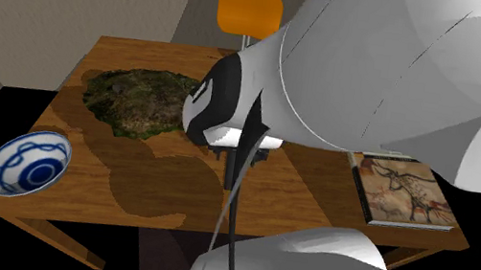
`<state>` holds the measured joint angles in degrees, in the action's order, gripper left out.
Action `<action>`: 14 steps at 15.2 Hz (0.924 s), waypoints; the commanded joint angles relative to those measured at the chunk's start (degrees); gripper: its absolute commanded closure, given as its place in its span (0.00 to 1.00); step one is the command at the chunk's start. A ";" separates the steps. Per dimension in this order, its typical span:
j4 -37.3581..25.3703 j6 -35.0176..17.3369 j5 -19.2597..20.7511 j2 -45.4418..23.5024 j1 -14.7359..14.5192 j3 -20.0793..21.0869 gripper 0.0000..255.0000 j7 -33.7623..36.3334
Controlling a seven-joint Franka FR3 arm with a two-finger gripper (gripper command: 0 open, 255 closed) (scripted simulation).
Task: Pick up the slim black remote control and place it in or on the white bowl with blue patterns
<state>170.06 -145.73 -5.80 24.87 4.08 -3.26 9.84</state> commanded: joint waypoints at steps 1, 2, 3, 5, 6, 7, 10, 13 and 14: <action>0.51 -2.61 -0.50 -2.06 -0.41 -0.16 0.00 -0.33; 0.72 -4.65 -0.99 -3.88 -0.81 -0.31 0.00 -0.64; 0.72 -4.65 -0.99 -3.88 -0.81 -0.31 0.00 -0.64; 0.72 -4.65 -0.99 -3.87 -0.81 -0.30 0.00 -0.64; 0.72 -4.65 -0.99 -3.88 -0.81 -0.30 0.00 -0.64; 0.72 -4.65 -0.99 -3.88 -0.81 -0.30 0.00 -0.64; 0.72 -4.63 -0.99 -3.87 -0.81 -0.30 0.00 -0.64; 0.72 -4.63 -0.99 -3.87 -0.81 -0.30 1.00 -0.64; 0.69 -4.59 -1.00 -3.84 -0.83 -0.28 1.00 -0.60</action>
<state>170.64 -150.30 -6.72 21.14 3.47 -3.73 9.25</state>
